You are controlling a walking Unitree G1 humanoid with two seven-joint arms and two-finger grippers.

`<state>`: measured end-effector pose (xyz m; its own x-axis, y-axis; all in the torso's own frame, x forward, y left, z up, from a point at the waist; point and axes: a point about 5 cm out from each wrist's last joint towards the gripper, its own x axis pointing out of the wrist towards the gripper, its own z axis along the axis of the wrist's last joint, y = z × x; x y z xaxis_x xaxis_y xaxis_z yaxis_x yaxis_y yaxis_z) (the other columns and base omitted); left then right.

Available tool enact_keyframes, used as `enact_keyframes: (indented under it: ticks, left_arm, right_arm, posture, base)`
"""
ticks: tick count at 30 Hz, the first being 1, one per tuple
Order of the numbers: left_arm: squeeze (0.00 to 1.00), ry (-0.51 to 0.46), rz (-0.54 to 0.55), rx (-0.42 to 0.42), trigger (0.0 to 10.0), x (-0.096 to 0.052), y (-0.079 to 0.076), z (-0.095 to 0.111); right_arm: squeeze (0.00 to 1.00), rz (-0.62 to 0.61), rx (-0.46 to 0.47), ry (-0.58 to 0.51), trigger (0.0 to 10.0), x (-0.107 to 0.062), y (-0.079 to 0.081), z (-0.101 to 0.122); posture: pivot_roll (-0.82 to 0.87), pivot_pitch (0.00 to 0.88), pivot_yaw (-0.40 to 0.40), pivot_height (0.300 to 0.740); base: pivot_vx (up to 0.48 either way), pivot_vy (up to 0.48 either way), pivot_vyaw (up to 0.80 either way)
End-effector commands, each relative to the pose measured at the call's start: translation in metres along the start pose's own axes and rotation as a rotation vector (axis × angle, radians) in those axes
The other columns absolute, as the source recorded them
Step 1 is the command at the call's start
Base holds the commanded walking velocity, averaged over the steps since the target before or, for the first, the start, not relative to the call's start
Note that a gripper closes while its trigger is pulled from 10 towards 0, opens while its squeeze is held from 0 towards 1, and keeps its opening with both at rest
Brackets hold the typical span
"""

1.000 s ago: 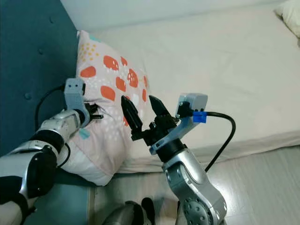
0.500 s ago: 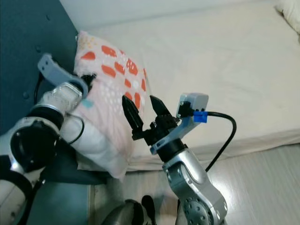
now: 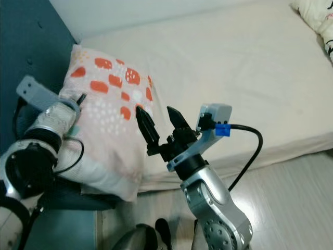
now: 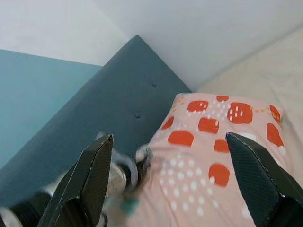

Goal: Clean up the room

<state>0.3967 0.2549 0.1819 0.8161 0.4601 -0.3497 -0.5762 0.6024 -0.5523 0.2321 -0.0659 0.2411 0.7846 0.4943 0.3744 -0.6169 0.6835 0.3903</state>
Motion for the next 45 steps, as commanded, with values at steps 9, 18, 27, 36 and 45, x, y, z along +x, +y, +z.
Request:
enact_keyframes:
  ticks: [9,18,27,36,45]
  left_arm:
    - [0.00,0.002,0.146,0.344,10.0,0.006,0.053,-0.019]
    - [0.00,0.150,0.032,0.740,10.0,0.000,0.073,-0.069]
    - [0.00,0.284,-0.222,1.159,10.0,-0.014,0.073,-0.117]
    - [1.00,-0.035,-0.411,1.370,10.0,-0.013,0.009,-0.087]
    - [1.00,-0.320,-0.455,1.556,10.0,-0.015,-0.036,-0.040]
  right_arm:
    - [0.00,-0.009,0.028,0.009,10.0,-0.003,0.001,-0.004]
    - [0.00,-0.005,0.030,0.010,10.0,-0.002,0.002,-0.004]
    - [0.00,-0.010,0.019,0.012,10.0,-0.002,0.001,-0.004]
    - [0.00,-0.007,0.004,0.007,10.0,0.000,-0.002,-0.002]
    - [0.00,0.000,-0.023,-0.012,10.0,0.007,-0.010,0.003]
  posture:
    - [-0.34,0.352,0.144,0.740]
    - [-0.35,0.354,0.142,0.740]
    - [-0.36,0.352,0.141,0.740]
    - [-0.37,0.319,0.141,0.740]
    - [-0.35,0.283,0.143,0.740]
  base:
    - [0.000,0.000,0.00]
    - [0.000,0.000,0.00]
    - [0.000,0.000,0.00]
    - [0.000,0.000,0.00]
    - [0.000,0.000,0.00]
